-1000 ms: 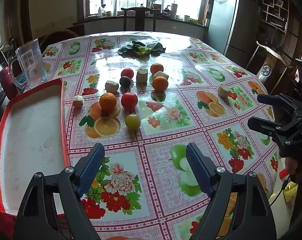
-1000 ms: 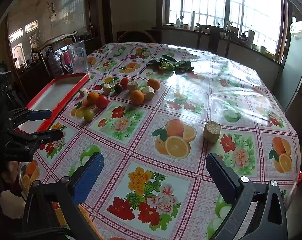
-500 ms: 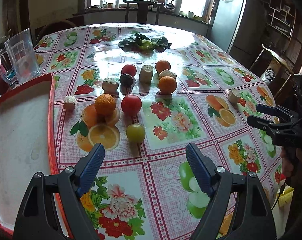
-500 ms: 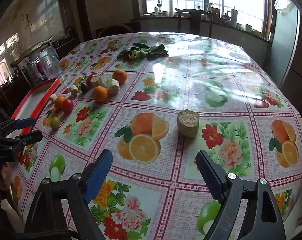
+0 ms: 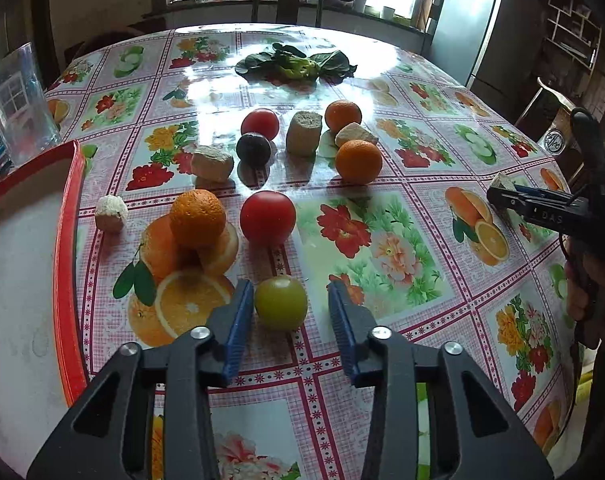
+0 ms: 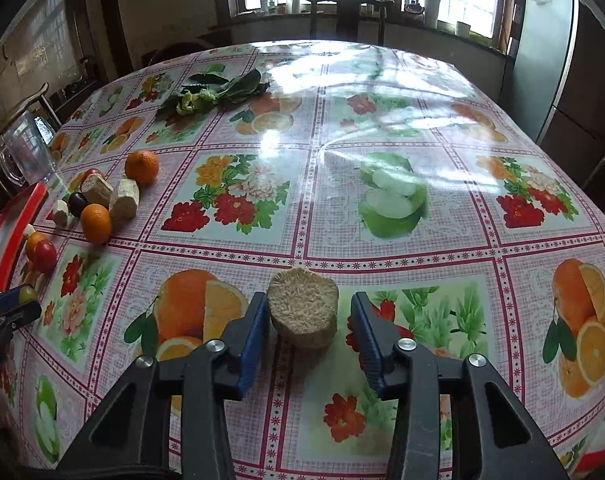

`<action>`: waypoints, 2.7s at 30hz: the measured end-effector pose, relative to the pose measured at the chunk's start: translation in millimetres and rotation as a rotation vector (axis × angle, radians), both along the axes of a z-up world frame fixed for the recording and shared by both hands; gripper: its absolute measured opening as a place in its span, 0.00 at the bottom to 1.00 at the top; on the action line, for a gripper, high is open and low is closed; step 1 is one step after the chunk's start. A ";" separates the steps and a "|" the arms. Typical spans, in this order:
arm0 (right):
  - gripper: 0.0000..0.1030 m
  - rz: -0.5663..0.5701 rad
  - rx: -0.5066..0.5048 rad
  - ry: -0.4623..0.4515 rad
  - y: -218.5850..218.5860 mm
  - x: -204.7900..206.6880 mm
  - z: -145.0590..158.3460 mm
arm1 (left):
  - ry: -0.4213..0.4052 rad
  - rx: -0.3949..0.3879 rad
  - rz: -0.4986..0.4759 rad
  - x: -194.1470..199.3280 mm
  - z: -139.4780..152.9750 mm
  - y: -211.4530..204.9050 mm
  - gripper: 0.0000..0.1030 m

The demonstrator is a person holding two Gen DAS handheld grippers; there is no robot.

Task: Organize fruits
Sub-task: 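Close left tool on green apple while right tool grasps tan slice, lift both, then carry green apple in left tool while right tool carries slice over tray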

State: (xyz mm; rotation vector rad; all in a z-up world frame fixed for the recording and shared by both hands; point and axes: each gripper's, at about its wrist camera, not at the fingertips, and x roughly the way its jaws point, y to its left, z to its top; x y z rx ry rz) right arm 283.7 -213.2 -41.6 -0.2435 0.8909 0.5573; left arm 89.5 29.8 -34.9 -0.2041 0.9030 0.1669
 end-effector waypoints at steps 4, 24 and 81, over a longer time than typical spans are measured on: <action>0.33 0.006 0.049 0.022 -5.9 -8.7 3.0 | -0.007 -0.011 -0.004 -2.4 0.7 1.4 0.21; 0.33 0.215 0.187 0.072 37.5 -126.4 46.7 | -0.107 -0.065 0.047 -83.1 30.9 14.1 0.21; 0.33 0.739 0.046 0.183 288.1 -289.8 19.4 | -0.073 -0.063 0.384 -217.7 8.9 154.7 0.21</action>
